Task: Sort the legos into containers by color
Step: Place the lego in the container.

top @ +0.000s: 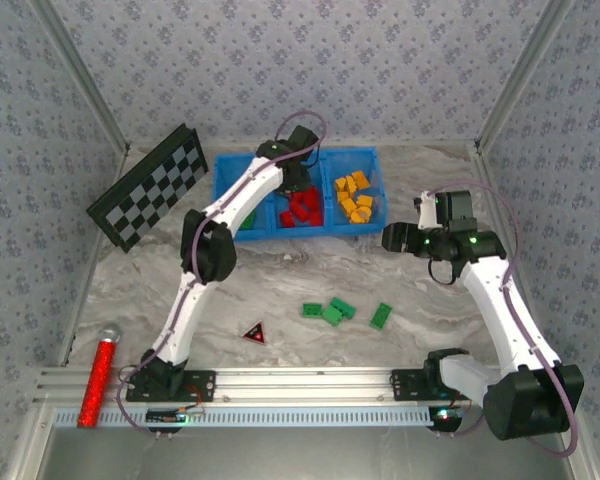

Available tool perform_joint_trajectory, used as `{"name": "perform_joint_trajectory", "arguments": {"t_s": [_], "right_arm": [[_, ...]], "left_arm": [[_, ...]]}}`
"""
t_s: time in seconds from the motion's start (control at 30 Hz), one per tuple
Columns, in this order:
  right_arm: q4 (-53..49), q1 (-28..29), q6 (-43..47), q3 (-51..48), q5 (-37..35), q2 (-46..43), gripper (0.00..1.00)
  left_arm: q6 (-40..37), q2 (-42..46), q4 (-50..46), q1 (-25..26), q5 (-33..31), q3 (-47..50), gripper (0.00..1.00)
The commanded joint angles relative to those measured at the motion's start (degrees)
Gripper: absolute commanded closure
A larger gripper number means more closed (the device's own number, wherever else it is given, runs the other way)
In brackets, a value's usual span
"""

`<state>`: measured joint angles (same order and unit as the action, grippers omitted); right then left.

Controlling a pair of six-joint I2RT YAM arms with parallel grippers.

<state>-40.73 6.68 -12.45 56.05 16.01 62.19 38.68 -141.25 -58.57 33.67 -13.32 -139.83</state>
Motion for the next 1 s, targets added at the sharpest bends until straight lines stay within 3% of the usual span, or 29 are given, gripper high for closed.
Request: {"name": "perform_joint_trajectory", "arguments": {"t_s": [0.0,0.3,0.47,0.67,0.97], "right_arm": [[-1.2,0.3,1.0,-0.3,-0.8,1.0,0.19],[0.8,1.9,0.8,-0.2,-0.3,4.9,0.20],[0.7,2.8,0.7,0.4,-1.4,5.1,0.20],[0.1,2.9,1.4,0.9,-3.0,5.0,0.20],[0.8,-2.3,2.0,1.3,-0.9,2.6,0.18]], "left_arm": [[-1.2,-1.5,-0.3,-1.3,-0.1,-3.2,0.79],[-1.5,-4.6,-0.1,-2.2,1.5,-7.2,0.65],[-3.5,-2.4,-0.2,-1.7,1.6,-7.1,0.55],[-6.6,2.2,-2.3,-0.6,-0.6,-6.8,0.50],[-16.8,12.1,-4.3,8.2,-5.5,4.3,0.48]]}}
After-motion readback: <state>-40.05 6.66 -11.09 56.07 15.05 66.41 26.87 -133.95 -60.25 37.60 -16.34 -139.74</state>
